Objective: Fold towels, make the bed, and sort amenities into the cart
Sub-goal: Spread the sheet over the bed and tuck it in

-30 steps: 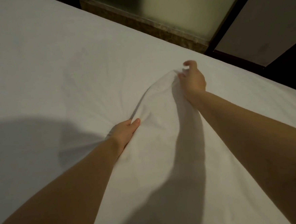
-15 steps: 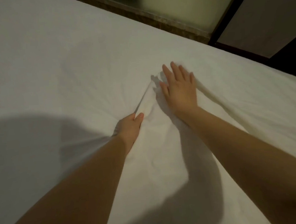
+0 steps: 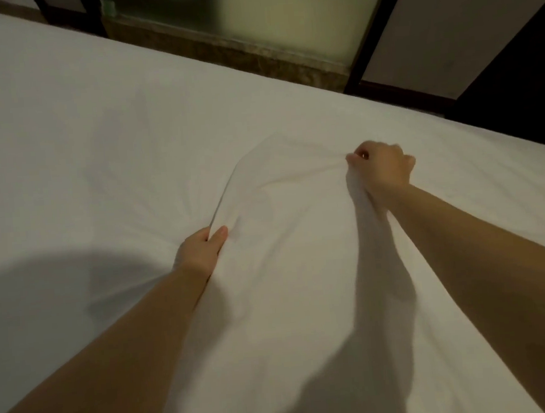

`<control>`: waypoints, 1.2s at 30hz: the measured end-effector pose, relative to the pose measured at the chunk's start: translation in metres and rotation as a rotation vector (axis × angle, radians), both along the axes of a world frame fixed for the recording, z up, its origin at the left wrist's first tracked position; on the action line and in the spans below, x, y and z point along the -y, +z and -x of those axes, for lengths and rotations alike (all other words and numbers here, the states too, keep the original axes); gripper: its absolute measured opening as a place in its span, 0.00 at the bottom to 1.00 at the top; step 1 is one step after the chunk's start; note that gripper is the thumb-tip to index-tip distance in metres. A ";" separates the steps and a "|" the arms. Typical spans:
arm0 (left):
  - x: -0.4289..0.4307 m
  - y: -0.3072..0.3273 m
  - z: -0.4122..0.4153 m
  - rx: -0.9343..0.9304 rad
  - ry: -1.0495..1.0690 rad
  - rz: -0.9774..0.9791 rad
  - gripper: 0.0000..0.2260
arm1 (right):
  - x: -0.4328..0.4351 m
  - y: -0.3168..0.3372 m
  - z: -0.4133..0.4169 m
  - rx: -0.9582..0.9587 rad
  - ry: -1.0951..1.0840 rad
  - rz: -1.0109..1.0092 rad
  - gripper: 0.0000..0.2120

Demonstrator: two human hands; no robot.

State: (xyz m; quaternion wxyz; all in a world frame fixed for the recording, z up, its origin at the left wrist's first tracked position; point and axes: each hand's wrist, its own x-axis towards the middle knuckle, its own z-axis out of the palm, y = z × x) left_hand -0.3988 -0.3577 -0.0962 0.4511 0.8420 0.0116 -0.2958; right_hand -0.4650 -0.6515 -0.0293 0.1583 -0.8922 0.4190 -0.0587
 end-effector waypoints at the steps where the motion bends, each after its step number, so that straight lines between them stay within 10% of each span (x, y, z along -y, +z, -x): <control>1: 0.001 -0.001 0.000 0.004 0.010 0.003 0.15 | 0.001 0.001 -0.002 0.069 -0.005 0.054 0.10; 11: 0.018 0.019 0.010 0.100 -0.030 -0.175 0.18 | 0.031 -0.005 0.161 -0.017 -0.033 0.148 0.20; 14: 0.051 0.035 0.040 0.445 -0.002 -0.515 0.18 | 0.047 -0.003 0.198 -0.100 0.036 0.038 0.17; 18: 0.108 0.030 0.091 0.960 -0.479 -0.523 0.24 | 0.060 -0.022 0.237 -0.156 0.083 -0.010 0.17; 23: 0.168 -0.003 0.149 0.877 -0.704 -0.503 0.24 | 0.081 -0.032 0.244 0.157 -0.097 -0.157 0.17; 36: 0.169 -0.036 0.149 1.081 -0.557 -0.439 0.22 | 0.076 -0.034 0.262 0.039 0.166 0.012 0.16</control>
